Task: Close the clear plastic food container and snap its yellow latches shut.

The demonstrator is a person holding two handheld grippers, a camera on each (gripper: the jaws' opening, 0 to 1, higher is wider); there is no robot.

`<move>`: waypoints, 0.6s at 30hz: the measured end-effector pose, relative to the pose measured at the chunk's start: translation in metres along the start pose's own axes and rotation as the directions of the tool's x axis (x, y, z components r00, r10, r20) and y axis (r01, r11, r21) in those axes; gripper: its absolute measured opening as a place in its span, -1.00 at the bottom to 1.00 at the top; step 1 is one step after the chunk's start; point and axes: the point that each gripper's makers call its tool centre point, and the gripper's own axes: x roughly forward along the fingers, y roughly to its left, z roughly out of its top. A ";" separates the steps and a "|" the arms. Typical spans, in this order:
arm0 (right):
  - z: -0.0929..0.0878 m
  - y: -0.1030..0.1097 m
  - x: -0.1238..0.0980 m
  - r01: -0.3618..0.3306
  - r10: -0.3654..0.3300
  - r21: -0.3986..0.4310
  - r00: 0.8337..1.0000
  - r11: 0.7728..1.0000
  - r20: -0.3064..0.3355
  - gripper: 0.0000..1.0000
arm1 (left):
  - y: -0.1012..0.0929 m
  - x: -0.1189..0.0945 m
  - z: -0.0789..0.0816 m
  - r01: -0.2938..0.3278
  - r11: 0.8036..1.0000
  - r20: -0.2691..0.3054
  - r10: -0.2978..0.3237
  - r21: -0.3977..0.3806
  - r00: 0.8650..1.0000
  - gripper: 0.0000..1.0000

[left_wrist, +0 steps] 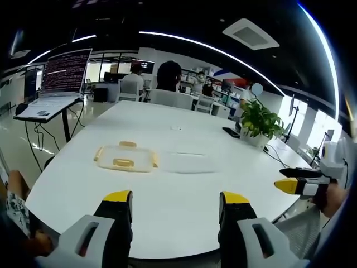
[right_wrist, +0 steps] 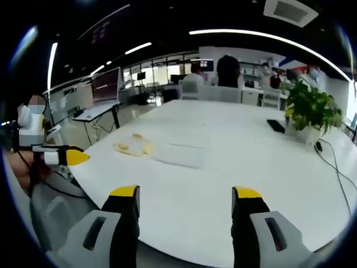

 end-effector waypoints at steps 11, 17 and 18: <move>-0.002 -0.002 0.001 0.006 -0.006 0.013 1.000 1.000 -0.029 0.33 | -0.001 0.002 0.000 0.018 0.998 -0.022 -0.019 -0.057 1.000 0.18; -0.002 0.003 0.002 -0.012 0.010 -0.033 0.999 0.999 -0.043 0.33 | 0.003 0.005 0.004 0.014 0.997 -0.019 -0.016 -0.075 1.000 0.18; -0.001 0.003 0.001 -0.013 0.011 -0.034 0.999 0.999 -0.041 0.33 | 0.004 0.005 0.005 0.013 0.997 -0.018 -0.015 -0.074 1.000 0.17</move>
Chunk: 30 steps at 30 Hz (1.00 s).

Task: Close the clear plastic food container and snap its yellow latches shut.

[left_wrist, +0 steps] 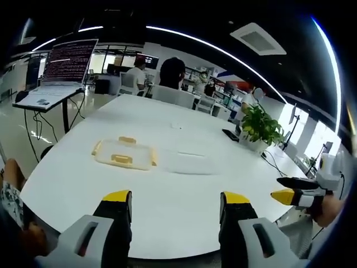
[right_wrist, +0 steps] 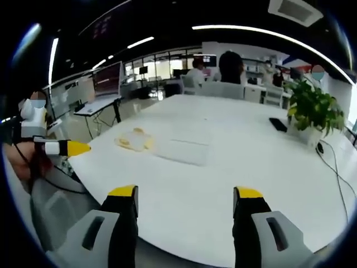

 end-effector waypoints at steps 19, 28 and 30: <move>0.027 0.010 0.025 -0.049 0.049 -0.027 0.999 0.998 0.017 0.30 | 0.020 0.007 0.013 -0.028 1.000 0.005 0.028 0.007 1.000 0.16; 0.043 0.015 0.043 -0.077 0.079 -0.068 0.997 0.995 0.019 0.30 | 0.035 0.014 0.023 -0.037 0.999 0.016 0.036 0.017 0.999 0.16; 0.047 0.017 0.047 -0.084 0.086 -0.078 0.996 0.993 0.016 0.30 | 0.039 0.016 0.025 -0.041 0.999 0.019 0.041 0.015 0.999 0.16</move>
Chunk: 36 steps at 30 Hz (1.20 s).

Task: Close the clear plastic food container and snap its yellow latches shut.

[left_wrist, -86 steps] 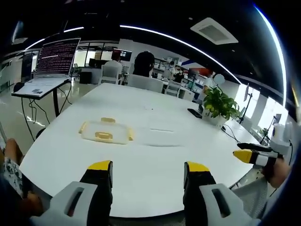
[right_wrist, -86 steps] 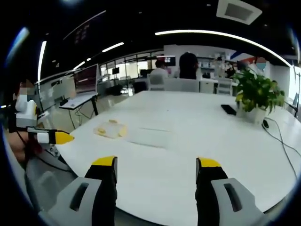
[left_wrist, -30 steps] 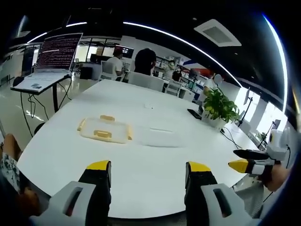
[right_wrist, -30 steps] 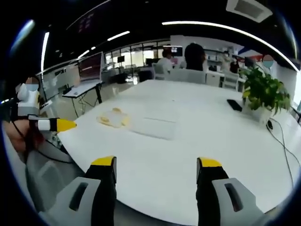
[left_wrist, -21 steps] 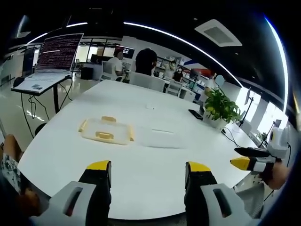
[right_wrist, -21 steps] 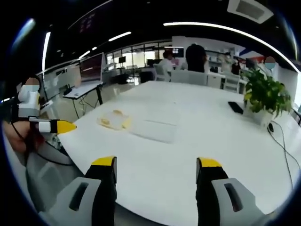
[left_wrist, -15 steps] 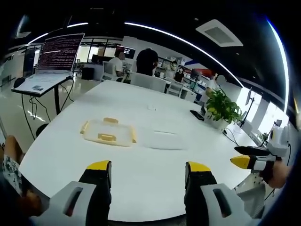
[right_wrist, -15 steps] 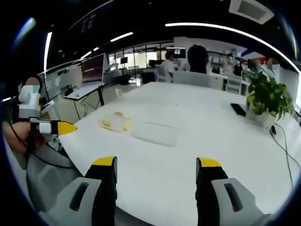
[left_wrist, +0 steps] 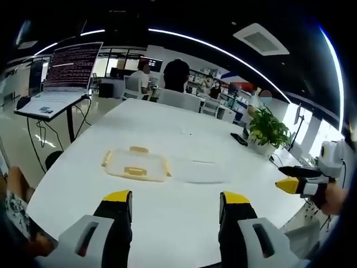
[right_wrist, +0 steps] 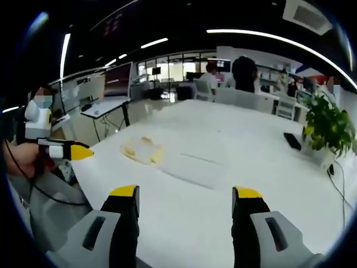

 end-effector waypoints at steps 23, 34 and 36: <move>0.031 0.034 0.053 -0.125 0.124 -0.069 0.992 0.990 -0.021 0.28 | 0.046 0.028 0.012 -0.016 0.999 0.006 0.016 0.034 1.000 0.16; 0.043 0.057 0.071 -0.211 0.208 -0.122 0.977 0.970 -0.041 0.28 | 0.063 0.037 0.005 0.007 0.998 -0.016 -0.006 0.067 1.000 0.13; 0.045 0.062 0.073 -0.239 0.236 -0.130 0.971 0.962 -0.045 0.27 | 0.067 0.038 0.005 0.013 0.997 -0.022 -0.011 0.080 1.000 0.12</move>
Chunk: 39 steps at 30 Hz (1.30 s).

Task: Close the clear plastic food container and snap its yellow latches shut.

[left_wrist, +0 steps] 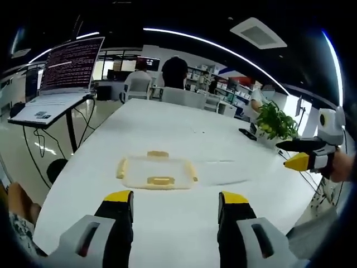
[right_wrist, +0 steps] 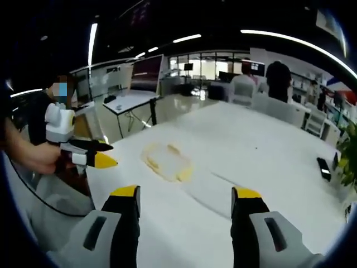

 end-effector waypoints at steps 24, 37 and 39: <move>0.033 -0.007 0.055 -0.174 0.172 -0.064 0.985 0.983 -0.032 0.26 | 0.029 0.026 0.011 0.155 0.963 -0.143 -0.126 0.219 0.982 0.14; 0.050 0.001 0.094 -0.305 0.296 -0.138 0.952 0.942 -0.083 0.24 | 0.051 0.050 0.035 0.262 0.906 -0.217 -0.197 0.333 0.956 0.13; 0.051 0.001 0.098 -0.310 0.300 -0.144 0.950 0.940 -0.088 0.24 | 0.053 0.053 0.036 0.274 0.896 -0.226 -0.204 0.348 0.953 0.13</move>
